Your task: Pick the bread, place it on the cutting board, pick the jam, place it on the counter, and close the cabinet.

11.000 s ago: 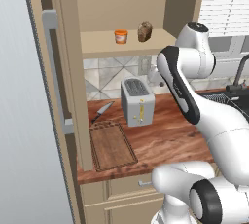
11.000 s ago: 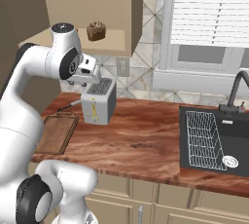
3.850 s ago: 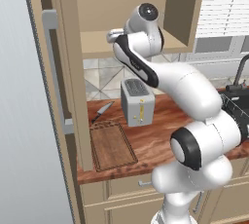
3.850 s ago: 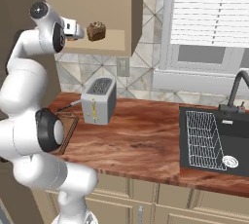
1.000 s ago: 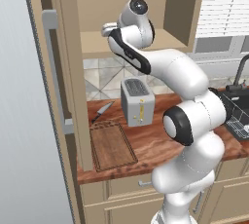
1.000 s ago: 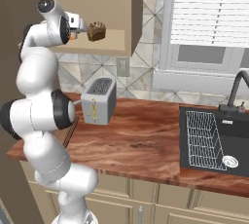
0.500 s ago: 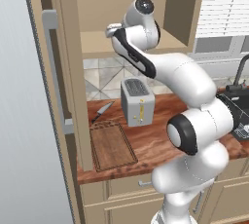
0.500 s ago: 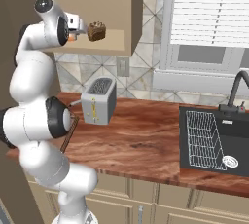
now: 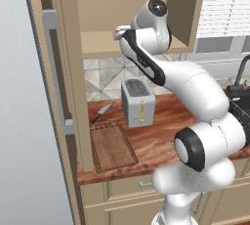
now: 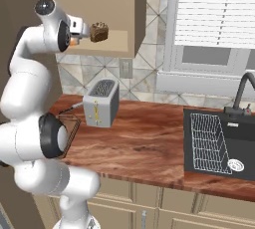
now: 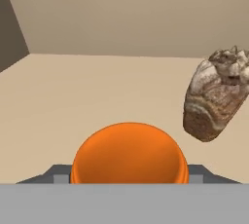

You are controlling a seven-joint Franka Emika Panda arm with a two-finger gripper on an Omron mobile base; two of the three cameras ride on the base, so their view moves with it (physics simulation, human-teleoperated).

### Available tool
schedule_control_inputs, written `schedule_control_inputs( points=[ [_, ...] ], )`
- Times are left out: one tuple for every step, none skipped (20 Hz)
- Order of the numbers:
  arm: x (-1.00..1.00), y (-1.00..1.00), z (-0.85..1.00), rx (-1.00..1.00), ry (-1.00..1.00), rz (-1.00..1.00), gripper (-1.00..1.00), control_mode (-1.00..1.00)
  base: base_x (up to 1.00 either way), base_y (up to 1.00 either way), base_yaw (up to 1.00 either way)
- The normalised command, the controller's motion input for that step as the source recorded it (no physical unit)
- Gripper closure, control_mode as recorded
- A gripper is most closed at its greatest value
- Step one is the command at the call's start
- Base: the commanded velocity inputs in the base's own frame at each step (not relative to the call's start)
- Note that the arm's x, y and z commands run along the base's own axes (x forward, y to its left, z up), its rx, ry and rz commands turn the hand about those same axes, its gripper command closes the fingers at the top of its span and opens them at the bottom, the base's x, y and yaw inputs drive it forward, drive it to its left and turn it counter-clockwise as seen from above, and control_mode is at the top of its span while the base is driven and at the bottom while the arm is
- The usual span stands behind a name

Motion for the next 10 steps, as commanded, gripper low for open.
schedule_control_inputs(
  points=[
    [-0.38, -0.19, 0.0, 0.03, 0.0, 0.0, 1.0, -1.0, 0.0, 0.0, 0.0],
    [-0.38, -0.17, 0.0, 0.03, 0.0, 0.0, 1.0, -1.0, 0.0, 0.0, 0.0],
    [-0.37, -0.16, 0.0, 0.03, 0.0, 0.0, 1.0, -1.0, 0.0, 0.0, 0.0],
    [-0.37, -0.15, 0.0, 0.02, 0.0, 0.0, 1.0, -1.0, 0.0, 0.0, 0.0],
    [-0.38, -0.14, 0.0, 0.03, 0.0, 0.0, 1.0, -1.0, 0.0, 0.0, 0.0],
    [-0.39, -0.15, 0.0, 0.03, 0.0, 0.0, 1.0, -1.0, 0.0, 0.0, 0.0],
    [-0.41, -0.14, 0.0, 0.02, 0.0, 0.0, 1.0, -1.0, 0.0, 0.0, 0.0],
    [-0.45, -0.14, 0.0, 0.02, 0.0, 0.0, 1.0, -1.0, 0.0, 0.0, 0.0],
    [-0.48, -0.18, 0.0, 0.03, 0.0, 0.0, 1.0, -1.0, 0.0, 0.0, 0.0],
    [-0.49, -0.18, 0.0, 0.03, 0.0, 0.0, 1.0, -1.0, 0.0, 0.0, 0.0]
  ],
)
